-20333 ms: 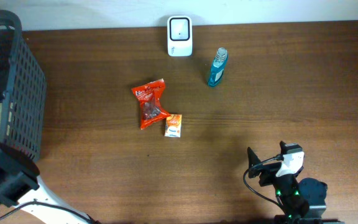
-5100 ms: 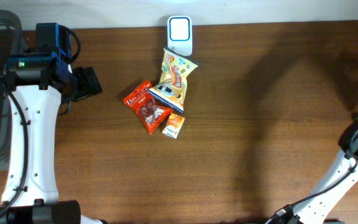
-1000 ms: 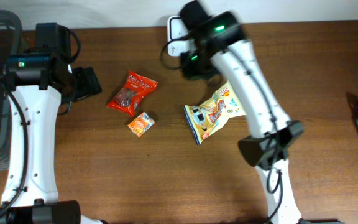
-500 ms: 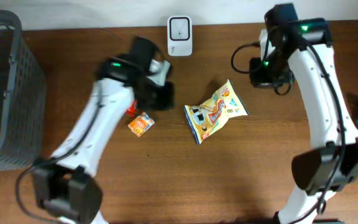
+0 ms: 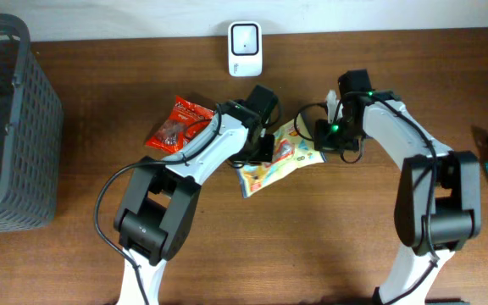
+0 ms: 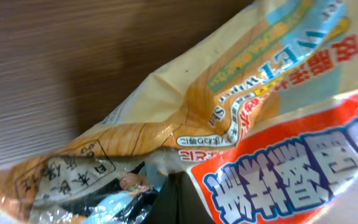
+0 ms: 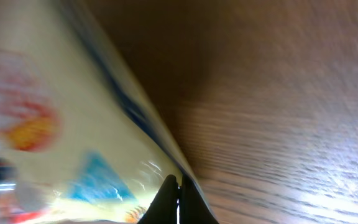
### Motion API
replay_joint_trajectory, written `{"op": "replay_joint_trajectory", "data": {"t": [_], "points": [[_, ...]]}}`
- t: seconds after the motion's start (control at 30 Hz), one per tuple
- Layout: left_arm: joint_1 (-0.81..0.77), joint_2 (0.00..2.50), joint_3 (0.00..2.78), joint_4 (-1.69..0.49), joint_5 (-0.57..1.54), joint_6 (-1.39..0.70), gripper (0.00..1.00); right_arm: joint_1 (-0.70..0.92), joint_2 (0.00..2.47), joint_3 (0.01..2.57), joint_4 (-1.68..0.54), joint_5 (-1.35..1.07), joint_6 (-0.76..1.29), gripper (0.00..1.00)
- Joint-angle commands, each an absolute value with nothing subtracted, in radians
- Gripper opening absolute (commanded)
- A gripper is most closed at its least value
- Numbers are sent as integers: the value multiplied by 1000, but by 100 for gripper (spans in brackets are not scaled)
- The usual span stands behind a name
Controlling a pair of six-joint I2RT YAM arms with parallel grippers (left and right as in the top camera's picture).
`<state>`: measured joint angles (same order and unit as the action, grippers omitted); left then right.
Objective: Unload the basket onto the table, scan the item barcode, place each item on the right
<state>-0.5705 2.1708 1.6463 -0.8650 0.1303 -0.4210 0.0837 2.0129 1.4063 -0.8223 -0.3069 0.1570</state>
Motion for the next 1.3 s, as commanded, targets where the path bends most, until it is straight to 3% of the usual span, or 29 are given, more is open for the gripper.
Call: {"op": "replay_joint_trajectory", "data": {"t": [0.0, 0.13, 0.2, 0.3, 0.5, 0.63, 0.73, 0.83, 0.87, 0.97, 1.17, 1.27], "points": [[-528, 2197, 1647, -976, -237, -434, 0, 77, 2034, 1393, -907, -164, 227, 4], [-463, 2197, 1905, -1212, -251, -433, 0, 78, 1908, 1403, -983, -286, 233, 4], [-452, 2197, 2077, -1329, -246, -434, 0, 79, 1843, 1422, -889, -550, 188, 4], [-422, 2200, 2077, -1370, -68, -432, 0, 121, 1873, 1421, -779, -633, 200, 4], [-397, 2200, 1765, -1232, 15, -433, 0, 311, 2064, 1418, -574, -624, 378, 4], [-348, 2200, 1650, -1162, -126, -433, 0, 304, 2114, 1417, -784, -174, 428, 4], [-342, 2198, 1667, -1158, -154, -414, 0, 281, 2113, 1417, -894, -99, 428, 4], [-342, 2156, 1792, -1245, -130, -406, 0, 283, 2017, 1429, -910, -206, 374, 4], [-340, 2118, 1840, -1258, -90, -407, 0, 284, 1963, 1453, -857, -395, 274, 4], [-304, 2038, 1882, -1254, -68, -429, 0, 294, 1940, 1463, -661, -619, 259, 4], [-156, 2041, 1833, -1326, -64, -429, 0, 461, 2111, 1463, -417, -582, 386, 4], [-156, 2041, 1833, -1345, -67, -429, 0, 469, 2140, 1463, -531, -329, 455, 4]]}}
